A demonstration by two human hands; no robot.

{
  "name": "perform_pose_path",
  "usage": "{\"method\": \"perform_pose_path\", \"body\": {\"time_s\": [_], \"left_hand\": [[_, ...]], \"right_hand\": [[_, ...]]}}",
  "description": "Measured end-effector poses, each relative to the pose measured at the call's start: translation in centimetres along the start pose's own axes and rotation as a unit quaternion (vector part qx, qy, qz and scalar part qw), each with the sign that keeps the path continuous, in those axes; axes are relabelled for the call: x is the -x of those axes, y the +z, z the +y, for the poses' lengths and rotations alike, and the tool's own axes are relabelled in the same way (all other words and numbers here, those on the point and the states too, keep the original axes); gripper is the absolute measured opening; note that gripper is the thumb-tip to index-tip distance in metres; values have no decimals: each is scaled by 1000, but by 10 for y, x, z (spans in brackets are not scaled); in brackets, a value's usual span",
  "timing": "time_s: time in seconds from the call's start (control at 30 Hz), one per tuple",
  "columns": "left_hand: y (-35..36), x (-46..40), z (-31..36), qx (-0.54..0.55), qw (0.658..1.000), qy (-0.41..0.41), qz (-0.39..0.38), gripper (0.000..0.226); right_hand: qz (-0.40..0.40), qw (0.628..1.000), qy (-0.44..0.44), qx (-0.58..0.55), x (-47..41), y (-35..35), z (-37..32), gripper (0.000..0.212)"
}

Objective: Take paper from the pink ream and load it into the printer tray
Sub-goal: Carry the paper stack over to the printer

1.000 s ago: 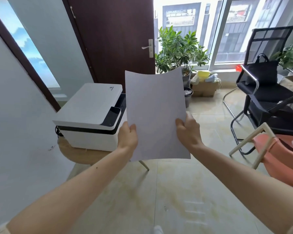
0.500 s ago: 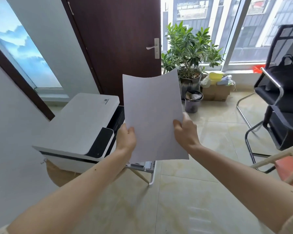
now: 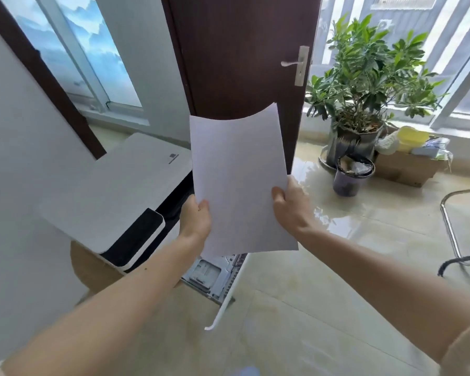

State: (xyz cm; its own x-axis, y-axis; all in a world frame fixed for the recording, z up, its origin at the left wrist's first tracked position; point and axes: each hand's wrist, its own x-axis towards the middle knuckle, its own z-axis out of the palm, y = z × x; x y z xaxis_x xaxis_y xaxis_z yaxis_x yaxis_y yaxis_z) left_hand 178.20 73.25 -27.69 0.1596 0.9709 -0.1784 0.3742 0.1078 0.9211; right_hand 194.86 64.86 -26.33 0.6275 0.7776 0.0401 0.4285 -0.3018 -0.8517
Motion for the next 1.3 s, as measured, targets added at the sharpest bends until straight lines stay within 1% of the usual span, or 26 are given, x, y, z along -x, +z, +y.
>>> {"method": "perform_pose_path", "body": {"time_s": [0.23, 0.43, 0.57, 0.7, 0.83, 0.9, 1.03, 1.2, 1.23, 1.3], "left_hand": [[20, -30, 5, 15, 997, -47, 66, 24], [24, -72, 11, 21, 992, -42, 116, 29], [20, -100, 19, 9, 985, -51, 166, 25], [13, -123, 25, 12, 976, -71, 208, 22], [7, -135, 26, 15, 963, -114, 245, 38], [6, -140, 25, 19, 957, -125, 263, 42], [9, -147, 23, 30, 932, -153, 327, 41], [26, -148, 21, 48, 894, -167, 413, 23], [31, -147, 20, 50, 885, -172, 430, 20], [42, -144, 20, 56, 866, -186, 462, 20]], "right_hand": [[-82, 996, -18, -16, -68, 15, 7, 7], [-138, 989, -42, -16, -130, 38, -1, 8], [-165, 984, -60, -15, -165, 55, -16, 7], [-192, 978, -83, -12, -193, 76, -31, 13], [-235, 967, -102, -14, -214, 98, -40, 20], [-260, 959, -110, -10, -225, 108, -44, 20], [-312, 939, -143, 1, -245, 123, -53, 17], [-399, 897, -192, -3, -272, 134, -59, 4], [-413, 888, -204, -1, -276, 134, -60, 4], [-429, 871, -239, -4, -283, 136, -60, 17]]}}
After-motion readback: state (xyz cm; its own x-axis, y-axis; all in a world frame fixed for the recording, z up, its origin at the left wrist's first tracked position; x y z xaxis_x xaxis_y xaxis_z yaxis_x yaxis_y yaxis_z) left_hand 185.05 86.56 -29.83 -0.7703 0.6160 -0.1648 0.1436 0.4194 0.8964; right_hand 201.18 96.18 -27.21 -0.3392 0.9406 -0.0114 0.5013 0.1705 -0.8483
